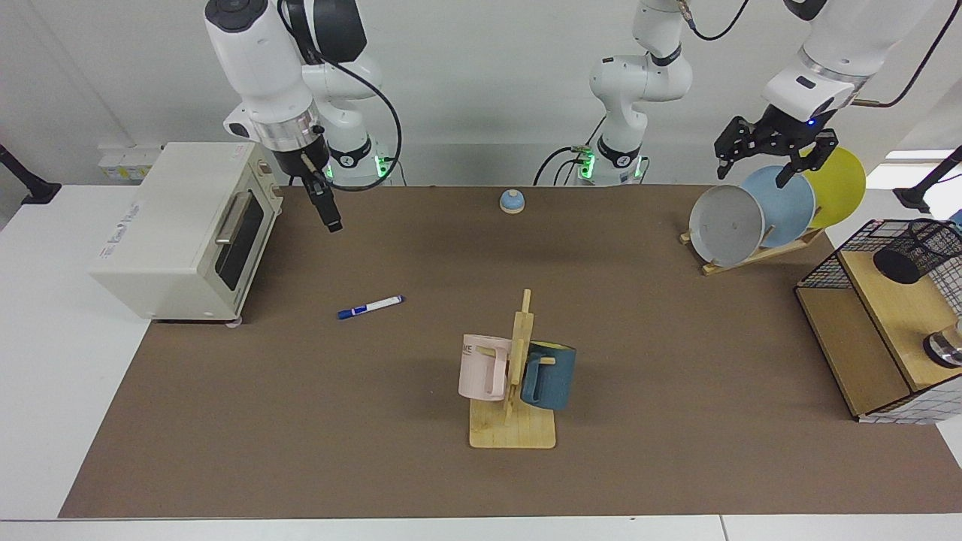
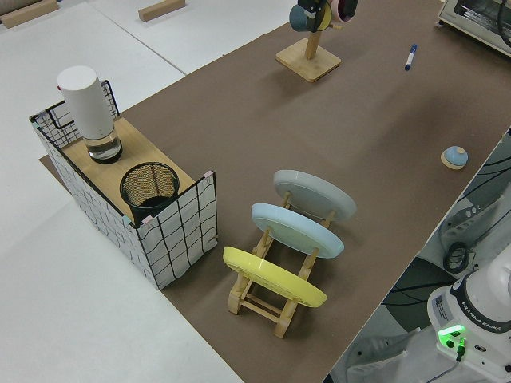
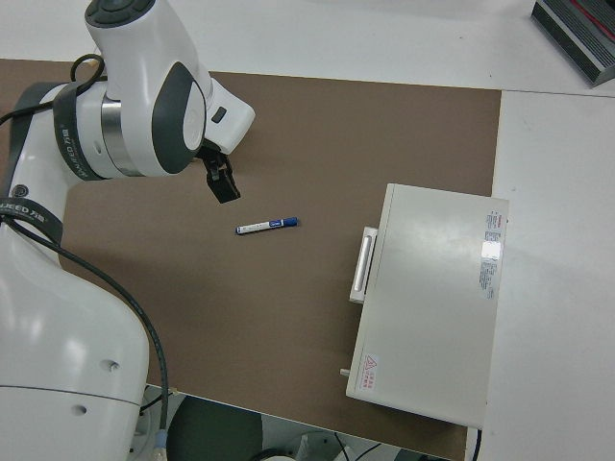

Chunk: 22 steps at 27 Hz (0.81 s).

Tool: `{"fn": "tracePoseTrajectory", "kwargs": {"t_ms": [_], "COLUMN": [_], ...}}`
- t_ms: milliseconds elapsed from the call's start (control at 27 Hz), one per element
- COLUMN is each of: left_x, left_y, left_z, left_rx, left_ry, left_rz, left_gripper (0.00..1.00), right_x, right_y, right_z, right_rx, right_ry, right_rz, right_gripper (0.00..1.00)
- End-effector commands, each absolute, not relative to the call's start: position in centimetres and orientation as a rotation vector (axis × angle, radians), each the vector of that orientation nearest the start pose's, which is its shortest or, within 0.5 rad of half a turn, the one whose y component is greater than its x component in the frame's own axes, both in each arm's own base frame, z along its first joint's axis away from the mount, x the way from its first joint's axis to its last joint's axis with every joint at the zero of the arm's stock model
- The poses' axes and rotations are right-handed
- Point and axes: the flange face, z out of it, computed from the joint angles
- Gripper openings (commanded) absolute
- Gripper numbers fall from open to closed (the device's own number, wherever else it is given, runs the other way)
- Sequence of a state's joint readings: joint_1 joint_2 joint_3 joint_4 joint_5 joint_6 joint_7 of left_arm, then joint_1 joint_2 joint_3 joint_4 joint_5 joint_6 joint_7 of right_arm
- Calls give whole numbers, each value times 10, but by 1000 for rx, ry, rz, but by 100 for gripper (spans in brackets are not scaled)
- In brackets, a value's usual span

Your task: Put markers into pen holder

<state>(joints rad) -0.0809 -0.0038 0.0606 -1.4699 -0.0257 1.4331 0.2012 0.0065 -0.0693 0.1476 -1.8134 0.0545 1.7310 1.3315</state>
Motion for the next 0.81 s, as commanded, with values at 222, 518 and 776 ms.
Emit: {"fn": "tracePoseTrajectory", "kwargs": {"t_ms": [222, 518, 776], "left_x": [530, 528, 529], "left_y": [-7, -8, -8], "left_z": [667, 664, 664], "left_rx": [-3146, -3146, -3146], "left_ry": [346, 348, 346], "left_rz": [65, 74, 67], "left_gripper": [100, 100, 100], "right_x": [568, 558, 548], "right_y": [85, 86, 86], "right_z": [458, 392, 331], "right_rx": [-2359, -2370, -2405], "right_ry": [2034, 2027, 1980], "right_rz": [120, 123, 121], "right_gripper": [99, 99, 99]}}
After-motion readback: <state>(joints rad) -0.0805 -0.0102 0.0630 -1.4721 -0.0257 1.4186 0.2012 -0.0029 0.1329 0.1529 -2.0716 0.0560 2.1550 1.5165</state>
